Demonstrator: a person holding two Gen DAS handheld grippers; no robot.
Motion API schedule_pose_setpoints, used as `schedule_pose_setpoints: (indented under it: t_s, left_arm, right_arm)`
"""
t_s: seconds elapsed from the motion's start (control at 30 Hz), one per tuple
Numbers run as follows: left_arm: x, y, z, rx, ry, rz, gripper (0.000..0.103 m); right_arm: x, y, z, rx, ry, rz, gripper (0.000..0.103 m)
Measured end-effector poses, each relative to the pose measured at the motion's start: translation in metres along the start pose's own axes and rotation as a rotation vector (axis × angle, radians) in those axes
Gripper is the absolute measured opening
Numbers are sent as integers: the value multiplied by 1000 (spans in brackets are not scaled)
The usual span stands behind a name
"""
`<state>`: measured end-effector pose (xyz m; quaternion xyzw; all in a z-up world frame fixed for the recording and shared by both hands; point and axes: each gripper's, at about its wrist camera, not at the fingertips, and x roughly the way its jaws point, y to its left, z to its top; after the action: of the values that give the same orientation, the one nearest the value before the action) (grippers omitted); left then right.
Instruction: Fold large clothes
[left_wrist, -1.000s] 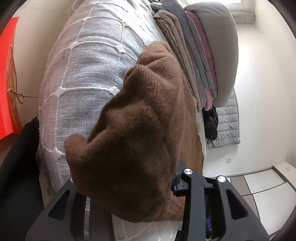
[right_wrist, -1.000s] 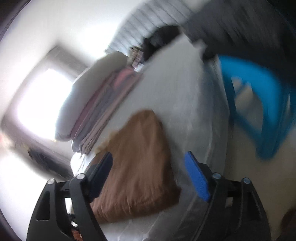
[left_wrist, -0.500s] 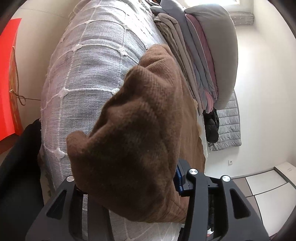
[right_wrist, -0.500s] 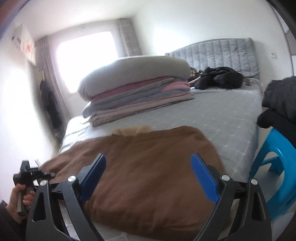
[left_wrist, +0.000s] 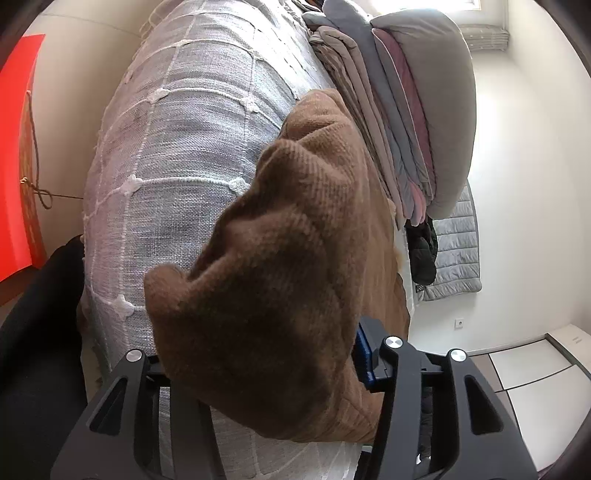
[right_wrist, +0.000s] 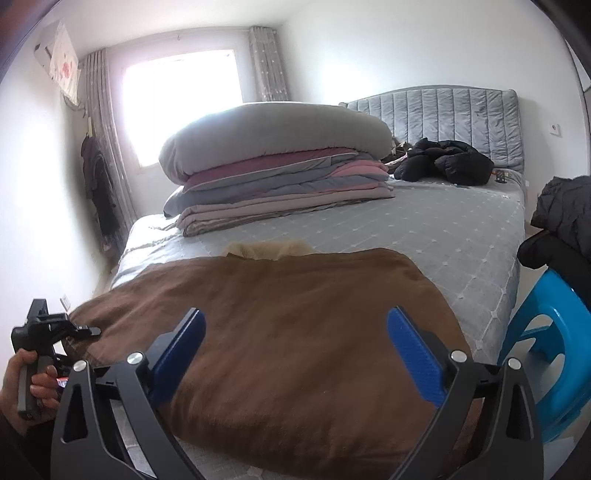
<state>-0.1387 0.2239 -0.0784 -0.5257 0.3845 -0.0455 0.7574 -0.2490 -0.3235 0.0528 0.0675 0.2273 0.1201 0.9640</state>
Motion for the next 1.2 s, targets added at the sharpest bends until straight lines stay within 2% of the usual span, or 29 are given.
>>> schedule_pose_setpoints:
  t_s: [0.13, 1.2]
  left_arm:
    - [0, 0, 1, 3, 0, 2, 47]
    - [0, 0, 0, 12, 1, 8, 49]
  right_arm:
    - [2, 1, 0, -31, 8, -4, 96]
    - [6, 9, -3, -47, 11, -16, 96]
